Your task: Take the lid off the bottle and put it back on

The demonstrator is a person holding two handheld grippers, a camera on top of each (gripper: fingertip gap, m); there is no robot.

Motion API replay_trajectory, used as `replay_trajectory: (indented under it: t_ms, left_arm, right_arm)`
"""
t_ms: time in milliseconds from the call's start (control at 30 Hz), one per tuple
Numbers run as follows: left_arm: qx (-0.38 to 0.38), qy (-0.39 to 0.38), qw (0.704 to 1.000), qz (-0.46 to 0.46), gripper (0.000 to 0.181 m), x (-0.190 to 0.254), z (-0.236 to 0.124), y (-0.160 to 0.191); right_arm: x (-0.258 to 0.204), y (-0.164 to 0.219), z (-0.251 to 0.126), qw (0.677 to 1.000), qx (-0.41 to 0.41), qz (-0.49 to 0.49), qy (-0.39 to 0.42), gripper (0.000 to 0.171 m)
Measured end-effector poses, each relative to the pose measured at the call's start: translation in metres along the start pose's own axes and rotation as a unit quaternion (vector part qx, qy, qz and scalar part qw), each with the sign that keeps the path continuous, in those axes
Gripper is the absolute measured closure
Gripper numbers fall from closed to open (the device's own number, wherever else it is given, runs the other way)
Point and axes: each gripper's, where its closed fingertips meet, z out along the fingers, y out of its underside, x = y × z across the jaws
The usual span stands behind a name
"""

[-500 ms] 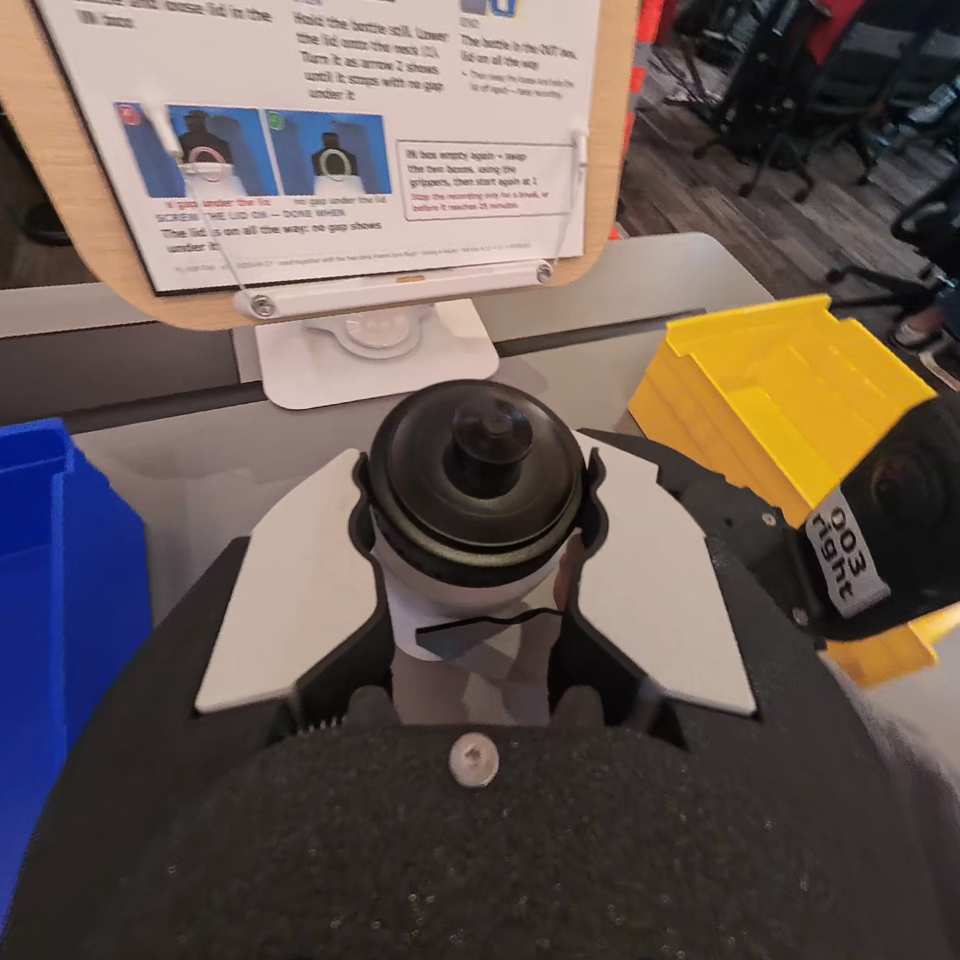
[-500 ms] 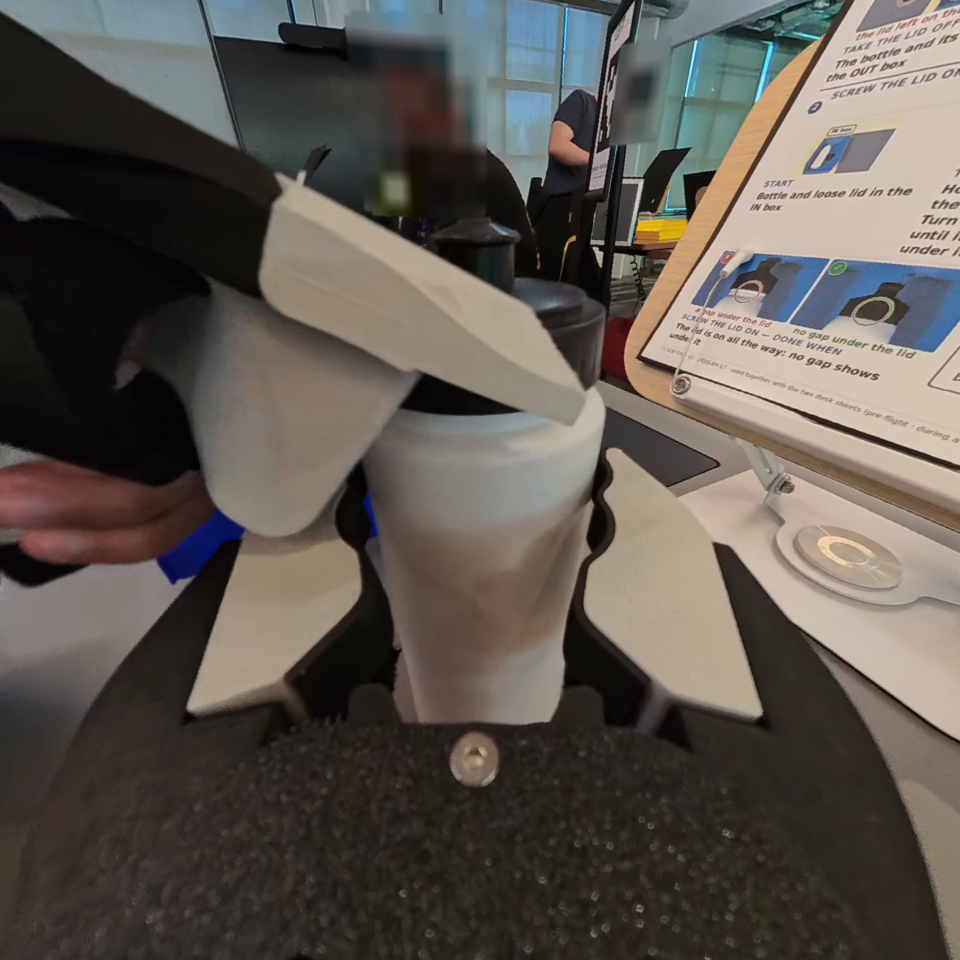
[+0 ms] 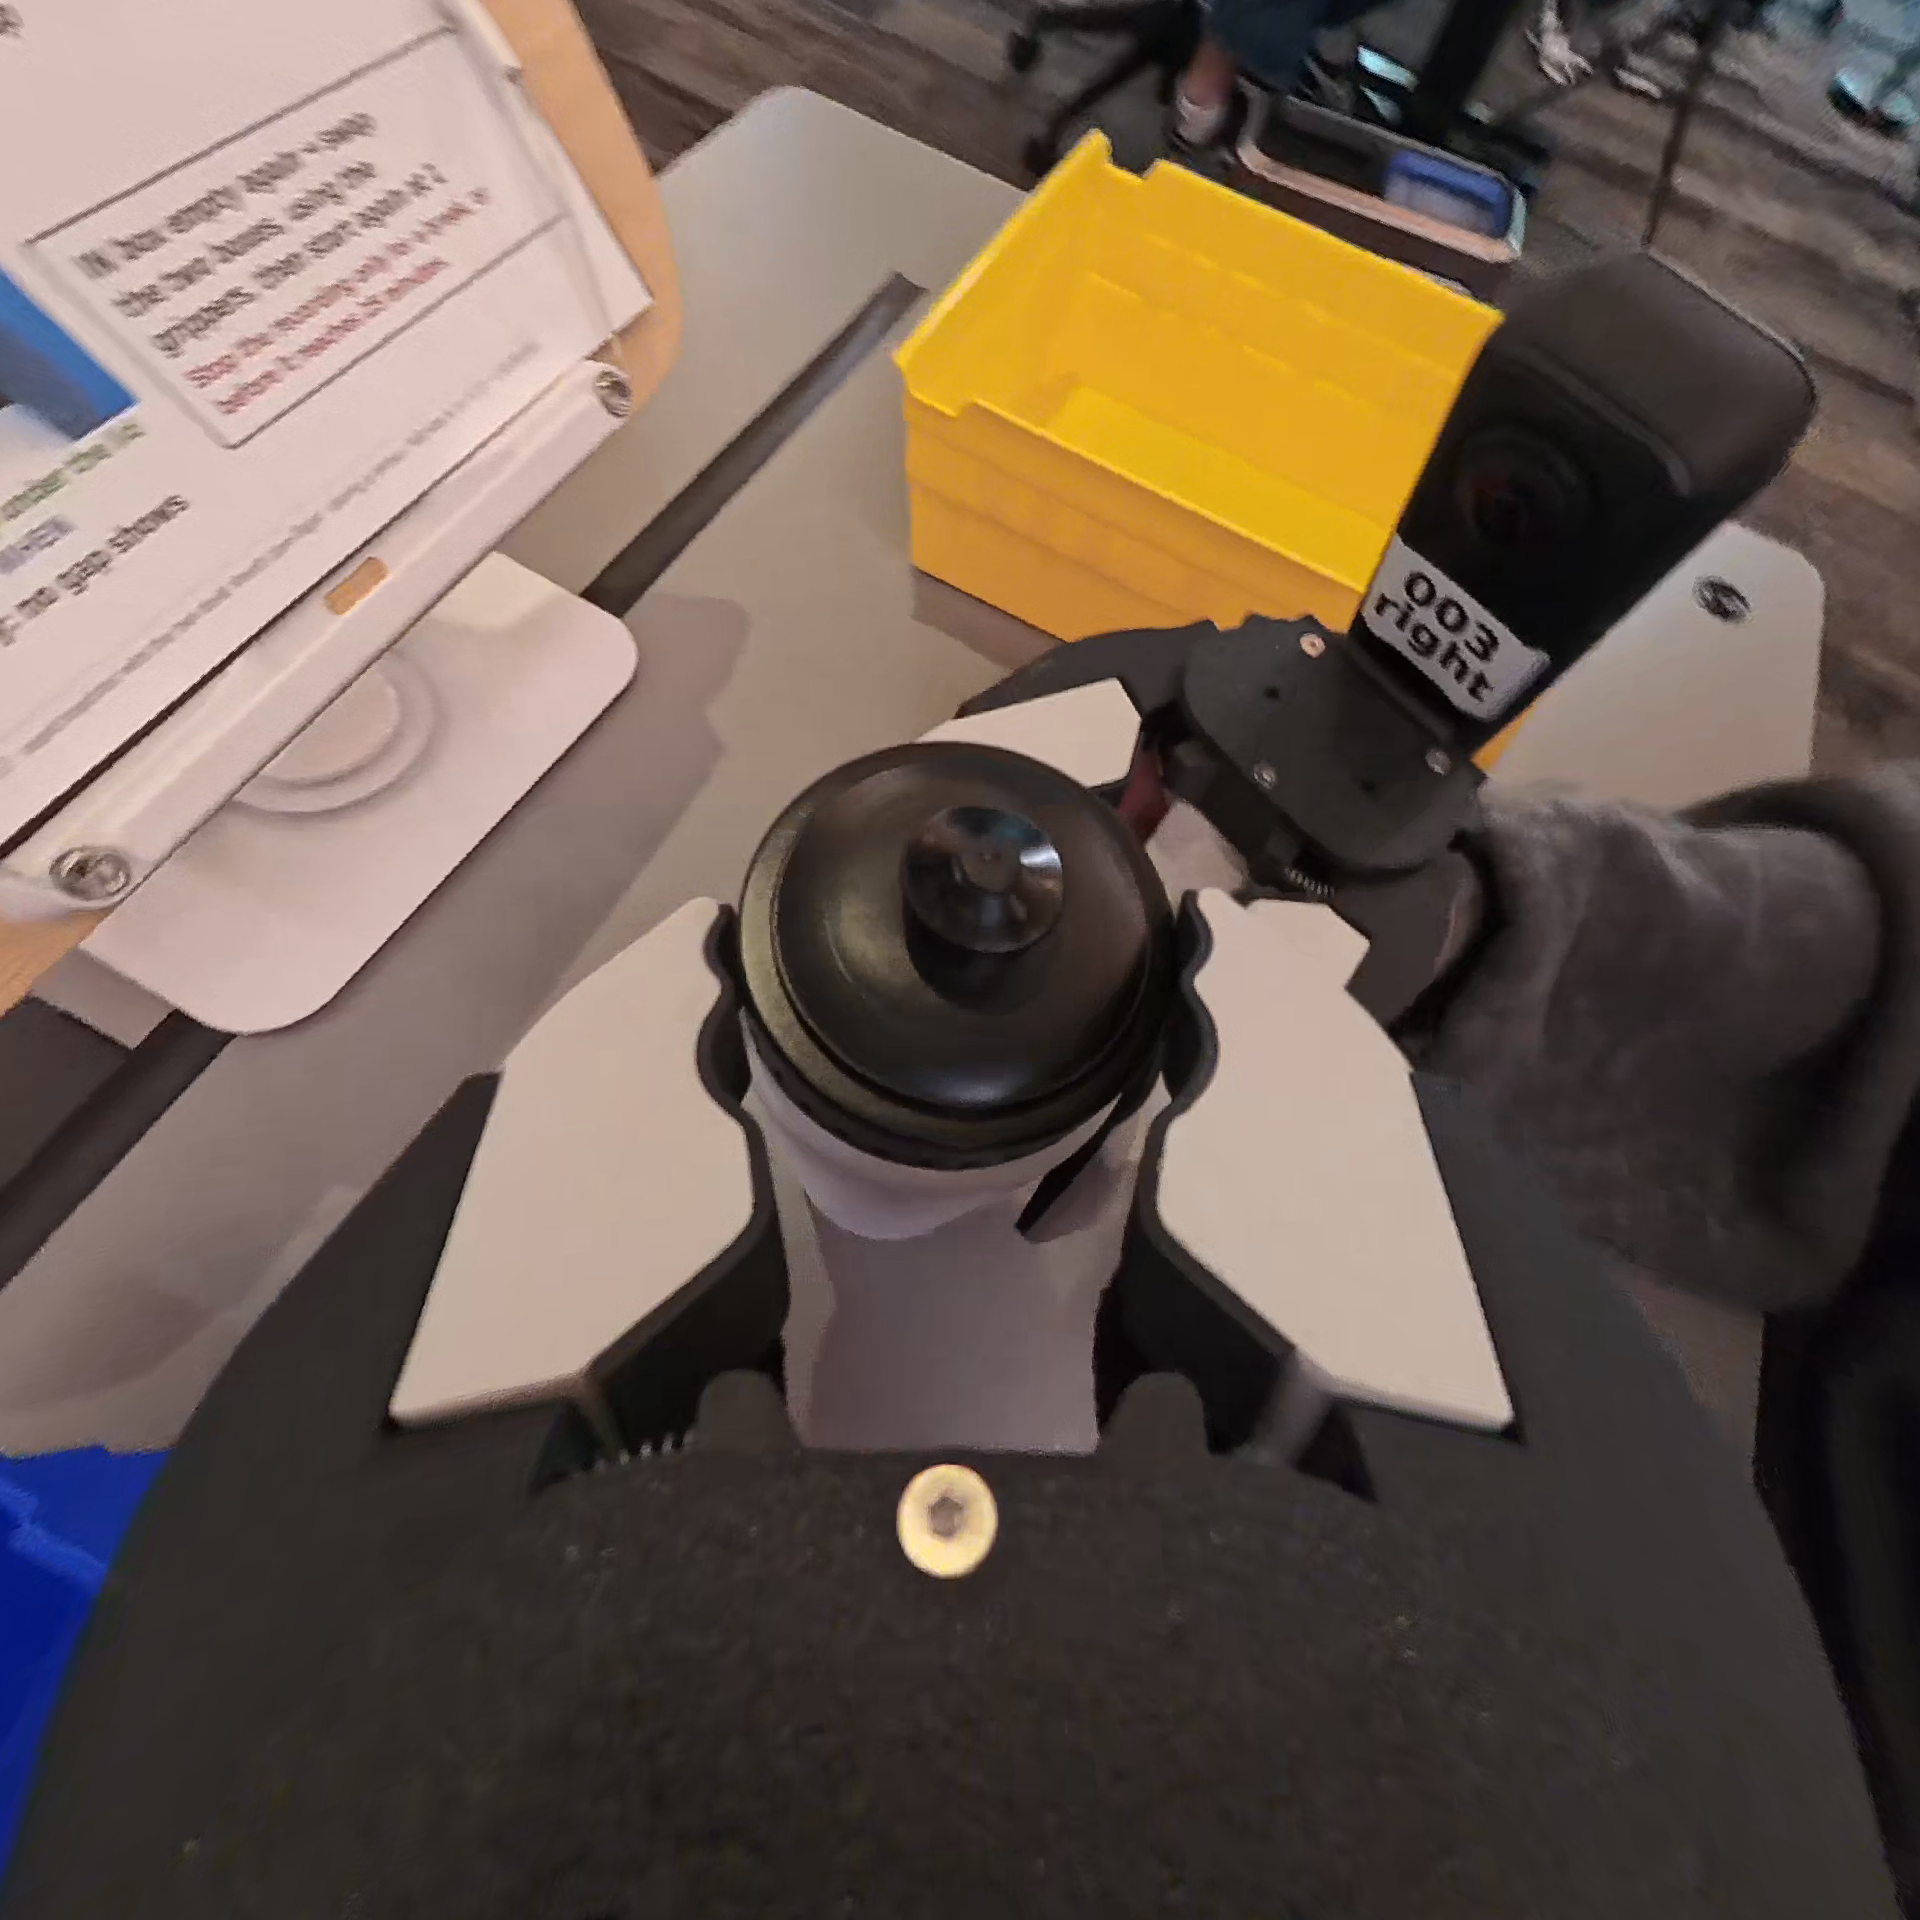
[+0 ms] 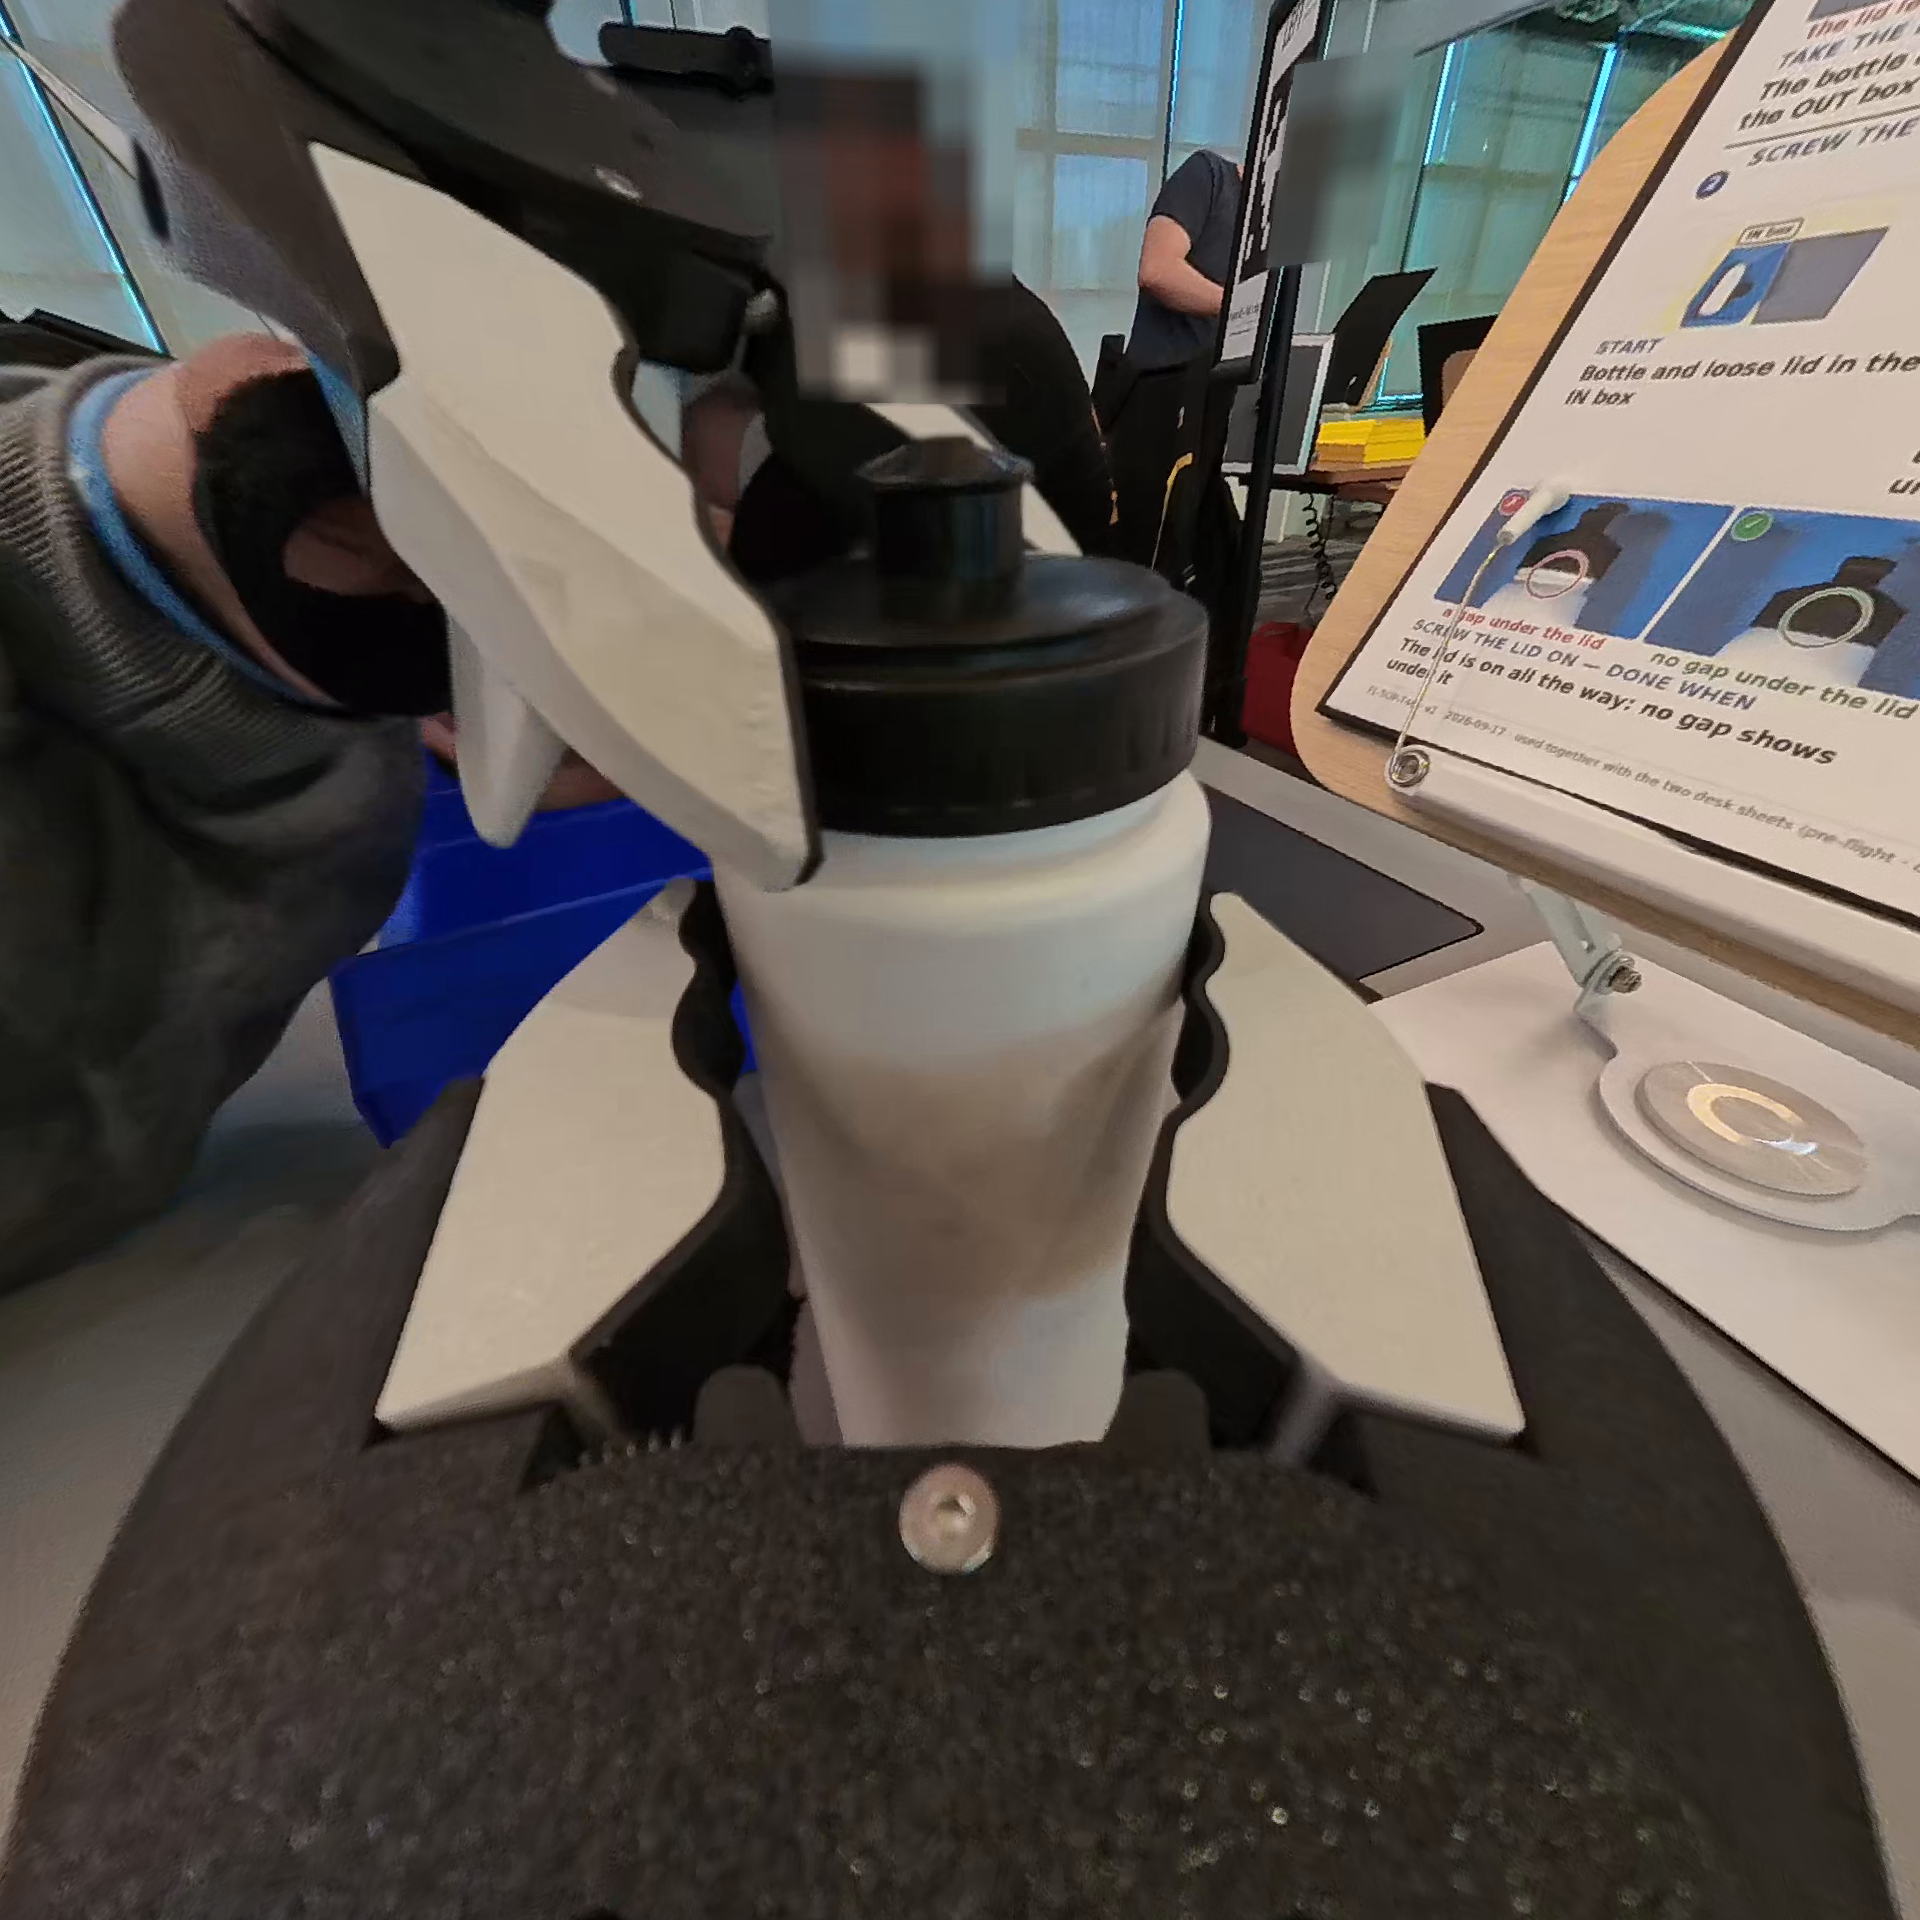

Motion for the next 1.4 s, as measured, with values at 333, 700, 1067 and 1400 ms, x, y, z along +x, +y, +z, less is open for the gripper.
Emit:
replay_trajectory:
  t_ms: [333, 700, 1067, 1400]
  left_arm:
    - [-0.063, 0.169, 0.974, 0.135, 0.105, 0.003, -0.009, 0.009]
    - [-0.11, 0.263, 0.934, 0.215, 0.112, -0.003, -0.017, 0.014]
    - [0.141, -0.028, 0.985, -0.09, 0.079, -0.007, -0.032, -0.021]
    - [0.188, -0.333, 0.906, -0.184, 0.084, 0.003, -0.027, -0.01]
  right_arm:
    - [-0.002, 0.0, -0.002, 0.999, 0.008, 0.008, -0.031, 0.089]
    - [-0.002, -0.002, -0.003, 0.999, 0.025, 0.013, -0.043, 0.088]
    - [-0.002, -0.002, 0.002, 1.0, 0.026, -0.003, -0.002, 0.088]
    - [-0.001, -0.002, 0.003, 0.999, 0.03, -0.005, 0.03, 0.088]
